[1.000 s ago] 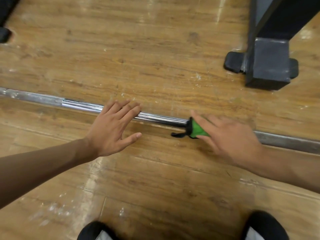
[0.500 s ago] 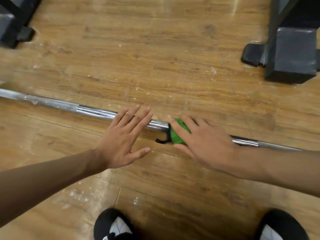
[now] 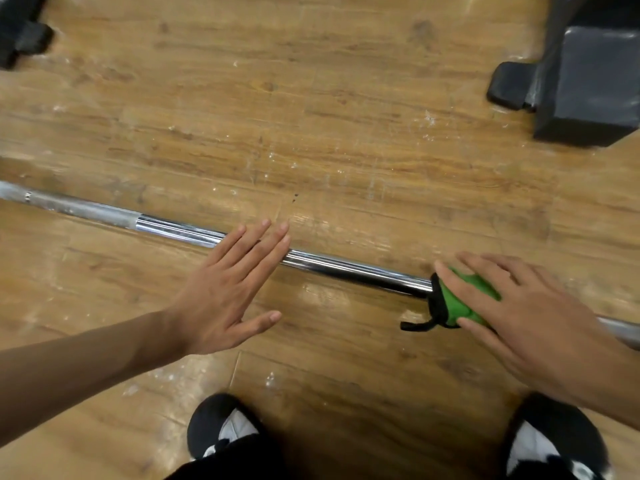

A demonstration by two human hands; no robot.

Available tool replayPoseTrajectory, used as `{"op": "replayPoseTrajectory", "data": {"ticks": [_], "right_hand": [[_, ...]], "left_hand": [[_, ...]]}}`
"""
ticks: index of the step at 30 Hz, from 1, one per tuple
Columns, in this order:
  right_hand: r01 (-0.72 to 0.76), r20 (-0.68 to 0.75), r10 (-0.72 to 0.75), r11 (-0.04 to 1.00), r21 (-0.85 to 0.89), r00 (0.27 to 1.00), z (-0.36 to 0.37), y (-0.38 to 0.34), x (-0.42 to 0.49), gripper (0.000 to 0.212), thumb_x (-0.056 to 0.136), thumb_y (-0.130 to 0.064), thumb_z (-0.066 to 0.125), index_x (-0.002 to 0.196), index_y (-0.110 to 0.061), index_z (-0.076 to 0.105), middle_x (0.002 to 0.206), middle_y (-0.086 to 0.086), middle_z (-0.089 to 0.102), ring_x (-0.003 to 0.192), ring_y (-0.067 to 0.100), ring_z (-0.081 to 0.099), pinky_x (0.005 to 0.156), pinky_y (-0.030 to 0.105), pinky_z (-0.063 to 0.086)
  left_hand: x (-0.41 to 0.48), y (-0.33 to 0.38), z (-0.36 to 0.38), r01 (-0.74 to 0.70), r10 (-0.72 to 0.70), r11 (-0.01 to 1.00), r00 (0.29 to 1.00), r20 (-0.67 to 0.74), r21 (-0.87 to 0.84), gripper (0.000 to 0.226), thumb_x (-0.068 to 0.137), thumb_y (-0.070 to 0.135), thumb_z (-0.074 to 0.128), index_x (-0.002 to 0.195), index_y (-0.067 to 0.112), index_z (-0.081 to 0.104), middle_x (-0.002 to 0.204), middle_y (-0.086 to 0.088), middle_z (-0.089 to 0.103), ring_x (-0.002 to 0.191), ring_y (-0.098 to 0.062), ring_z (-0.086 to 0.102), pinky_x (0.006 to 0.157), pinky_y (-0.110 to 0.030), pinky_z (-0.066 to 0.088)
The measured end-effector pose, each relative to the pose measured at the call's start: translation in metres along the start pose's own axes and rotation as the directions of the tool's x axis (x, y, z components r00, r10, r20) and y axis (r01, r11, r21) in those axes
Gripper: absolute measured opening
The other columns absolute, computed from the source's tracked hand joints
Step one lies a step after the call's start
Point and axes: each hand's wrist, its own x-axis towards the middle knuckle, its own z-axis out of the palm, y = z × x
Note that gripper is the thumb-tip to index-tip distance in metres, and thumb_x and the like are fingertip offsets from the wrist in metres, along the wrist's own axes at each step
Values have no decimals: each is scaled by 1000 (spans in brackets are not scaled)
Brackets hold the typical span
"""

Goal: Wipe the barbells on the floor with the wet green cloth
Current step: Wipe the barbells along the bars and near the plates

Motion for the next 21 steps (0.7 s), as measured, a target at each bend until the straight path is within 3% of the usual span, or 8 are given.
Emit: {"op": "replayPoseTrajectory", "data": {"ticks": [4, 8, 12, 15, 17, 18, 19, 21], "right_hand": [[-29, 27, 26, 995, 97, 999, -1, -24, 14, 65, 106, -52, 18, 163, -21, 26, 120, 8, 65, 97, 30, 59, 72, 45, 56], [97, 81, -112, 980, 175, 990, -13, -76, 74, 70, 98, -60, -8, 162, -32, -9, 152, 2, 42, 127, 27, 51, 85, 42, 55], [165, -34, -162, 972, 167, 986, -21, -108, 128, 73, 103, -54, 14, 160, -12, 31, 148, 10, 43, 127, 29, 47, 98, 43, 46], [229, -122, -221, 972, 57, 968, -7, -96, 113, 67, 105, -47, 29, 138, 4, 58, 120, 16, 61, 103, 32, 62, 82, 44, 54], [260, -186, -250, 965, 27, 950, 7, -80, 78, 60, 100, -31, 58, 145, 8, 50, 112, 18, 64, 94, 33, 66, 76, 45, 59], [284, -201, -273, 959, 26, 941, 12, -68, 58, 69, 93, -19, 68, 151, 7, 42, 115, 19, 64, 97, 33, 66, 78, 46, 60], [317, -200, -307, 948, 17, 930, 16, -54, 38, 75, 89, -10, 69, 155, 5, 36, 122, 19, 63, 103, 34, 65, 83, 47, 59], [329, -228, -317, 944, 12, 921, 17, -31, 9, 61, 102, -13, 49, 158, 0, 28, 132, 20, 61, 116, 34, 58, 94, 44, 53]], "left_hand": [[-5, -1, 3, -28, 27, 1000, 1000, 6, 10, 87, 104, 62, 24, 163, -2, 16, 173, -17, 10, 160, -37, 11, 125, -61, 20], [-2, 2, 5, -28, 27, 999, 1000, 14, 18, 89, 104, 64, 22, 163, -2, 14, 173, -18, 8, 160, -36, 10, 126, -60, 19], [-3, 0, 2, -71, 70, 997, 997, 20, 33, 86, 105, 60, 25, 163, -3, 14, 173, -19, 8, 160, -35, 10, 127, -56, 17], [-7, 3, 2, -62, 61, 997, 998, 17, 44, 84, 106, 58, 27, 163, -3, 14, 173, -19, 9, 160, -35, 10, 127, -57, 17], [-11, 5, 6, -56, 56, 998, 998, 4, 33, 85, 105, 58, 27, 162, -4, 16, 173, -19, 10, 160, -36, 10, 126, -59, 18], [-12, 4, 7, -63, 63, 997, 998, 1, 35, 86, 105, 59, 27, 162, -4, 16, 172, -20, 10, 160, -36, 11, 126, -60, 19], [-13, 3, 8, -71, 71, 996, 997, 2, 45, 87, 104, 60, 26, 162, -4, 16, 172, -20, 11, 160, -36, 11, 126, -60, 20], [-13, 0, 10, -90, 89, 993, 996, 13, 74, 91, 103, 65, 23, 162, -4, 15, 172, -20, 10, 160, -37, 11, 126, -60, 20]]}}
